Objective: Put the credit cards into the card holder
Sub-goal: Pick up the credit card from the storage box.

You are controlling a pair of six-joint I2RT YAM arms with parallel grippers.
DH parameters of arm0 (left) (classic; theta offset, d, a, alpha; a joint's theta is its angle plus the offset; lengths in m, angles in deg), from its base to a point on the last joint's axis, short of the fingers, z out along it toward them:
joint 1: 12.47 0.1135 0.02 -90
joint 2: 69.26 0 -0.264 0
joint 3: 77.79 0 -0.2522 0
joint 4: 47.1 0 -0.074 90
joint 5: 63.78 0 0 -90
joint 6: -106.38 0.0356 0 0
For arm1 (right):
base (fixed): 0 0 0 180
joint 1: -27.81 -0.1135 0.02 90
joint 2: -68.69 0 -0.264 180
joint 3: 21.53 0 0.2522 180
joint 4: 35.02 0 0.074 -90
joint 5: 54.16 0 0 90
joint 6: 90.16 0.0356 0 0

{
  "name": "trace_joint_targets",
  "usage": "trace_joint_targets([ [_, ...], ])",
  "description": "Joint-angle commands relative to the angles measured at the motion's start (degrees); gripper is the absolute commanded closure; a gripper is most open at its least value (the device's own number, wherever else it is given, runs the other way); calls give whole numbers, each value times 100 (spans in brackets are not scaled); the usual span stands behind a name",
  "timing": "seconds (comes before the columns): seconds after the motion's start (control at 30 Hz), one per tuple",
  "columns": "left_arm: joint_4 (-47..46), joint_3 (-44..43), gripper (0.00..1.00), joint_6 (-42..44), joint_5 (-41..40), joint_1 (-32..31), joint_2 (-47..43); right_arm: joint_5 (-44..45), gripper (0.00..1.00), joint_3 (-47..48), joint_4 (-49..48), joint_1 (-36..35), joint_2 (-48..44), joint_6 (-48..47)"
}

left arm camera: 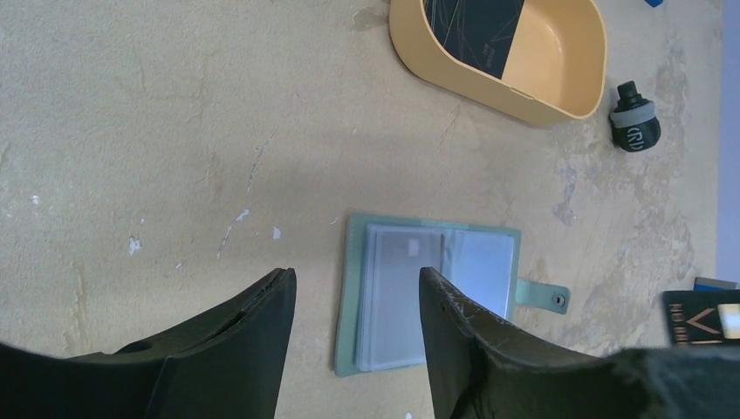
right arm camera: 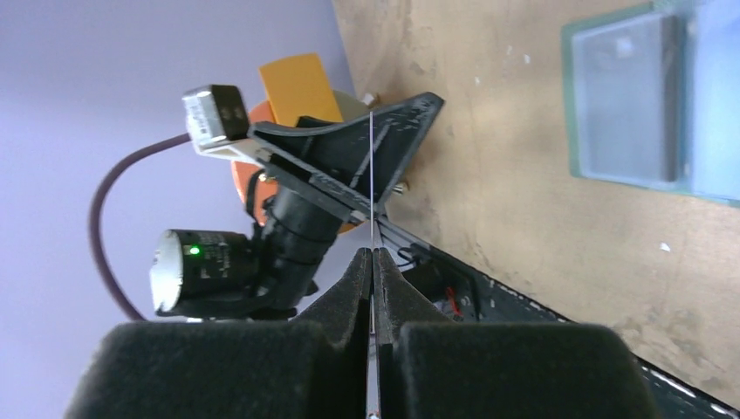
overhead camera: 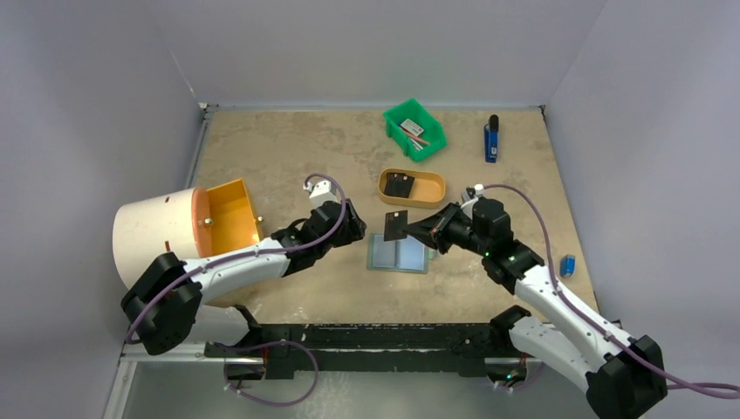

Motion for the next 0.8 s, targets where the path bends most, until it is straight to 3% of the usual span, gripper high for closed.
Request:
trace_joint_targets([
  [0.0, -122, -78, 47, -100, 49, 20, 52, 183, 100, 433, 22, 25, 47, -155],
  [0.07, -121, -50, 47, -102, 49, 24, 45, 178, 100, 540, -75, 23, 145, -1102],
  [0.17, -237, 44, 47, -118, 149, 26, 83, 347, 100, 986, 524, -58, 492, -3264],
  [0.27, -461, 44, 48, -63, 477, 23, 270, 500, 100, 629, 582, -79, 645, -4096],
  [0.37, -500, -50, 51, -2, 618, 24, 469, 8, 100, 103, 55, -78, 818, -4024],
  [0.77, -142, -127, 59, -53, 263, 26, 893, 379, 100, -613, -923, -10, 1640, -3577],
])
